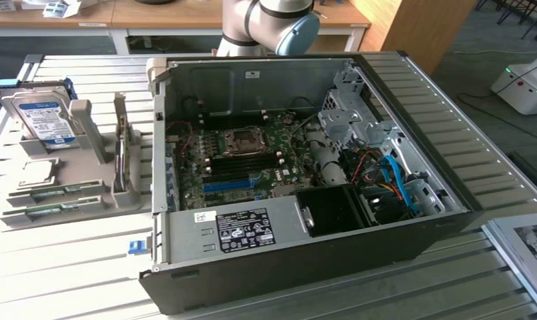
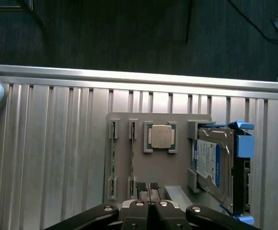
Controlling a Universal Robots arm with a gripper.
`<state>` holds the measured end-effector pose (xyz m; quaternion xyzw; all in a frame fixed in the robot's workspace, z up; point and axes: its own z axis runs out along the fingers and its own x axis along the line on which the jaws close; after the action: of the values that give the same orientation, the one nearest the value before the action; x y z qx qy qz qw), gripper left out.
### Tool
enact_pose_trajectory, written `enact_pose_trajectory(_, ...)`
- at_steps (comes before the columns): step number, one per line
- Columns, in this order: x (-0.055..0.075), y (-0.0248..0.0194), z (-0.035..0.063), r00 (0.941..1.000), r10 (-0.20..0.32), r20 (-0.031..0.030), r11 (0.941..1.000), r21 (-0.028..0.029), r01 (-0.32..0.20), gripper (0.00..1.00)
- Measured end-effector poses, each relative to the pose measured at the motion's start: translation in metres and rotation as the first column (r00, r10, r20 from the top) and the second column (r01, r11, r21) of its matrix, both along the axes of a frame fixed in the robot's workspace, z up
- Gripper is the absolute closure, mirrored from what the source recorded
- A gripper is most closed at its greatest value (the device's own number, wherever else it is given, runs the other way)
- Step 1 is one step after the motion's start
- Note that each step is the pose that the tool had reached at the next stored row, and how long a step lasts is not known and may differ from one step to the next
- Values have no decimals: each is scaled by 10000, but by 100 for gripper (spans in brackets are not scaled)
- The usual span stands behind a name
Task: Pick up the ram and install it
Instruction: 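Pick up the ram and move it above insertion slot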
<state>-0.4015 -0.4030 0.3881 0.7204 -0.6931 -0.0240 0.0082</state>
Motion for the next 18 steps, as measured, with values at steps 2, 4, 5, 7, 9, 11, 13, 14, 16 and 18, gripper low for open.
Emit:
enact_pose_trajectory(2, 0, 0, 0, 9997, 247, 0, 9997, 0, -247, 90)
enact_pose_trajectory(4, 0, 0, 0, 9992, 411, 0, 9992, 0, -411, 90)
enact_pose_trajectory(5, 0, 0, -1, 9990, 437, 0, 9990, 0, -437, 90)
enact_pose_trajectory(7, 0, 0, -1, 9990, 440, 0, 9990, 0, -440, 90)
enact_pose_trajectory(9, 0, 0, -1, 9990, 441, 4, 9990, -1, -441, 90)
enact_pose_trajectory(11, -5, 1, -1, 9990, 441, 54, 9990, -2, -441, 90)
enact_pose_trajectory(13, -10, 0, -1, 9989, 444, 113, 9990, -5, -444, 90)
enact_pose_trajectory(14, -12, 0, -1, 9989, 445, 142, 9990, -6, -445, 90)
enact_pose_trajectory(16, -15, 0, 0, 9988, 448, 190, 9990, -9, -448, 90)
enact_pose_trajectory(18, -15, 0, 0, 9988, 448, 199, 9990, -9, -448, 90)
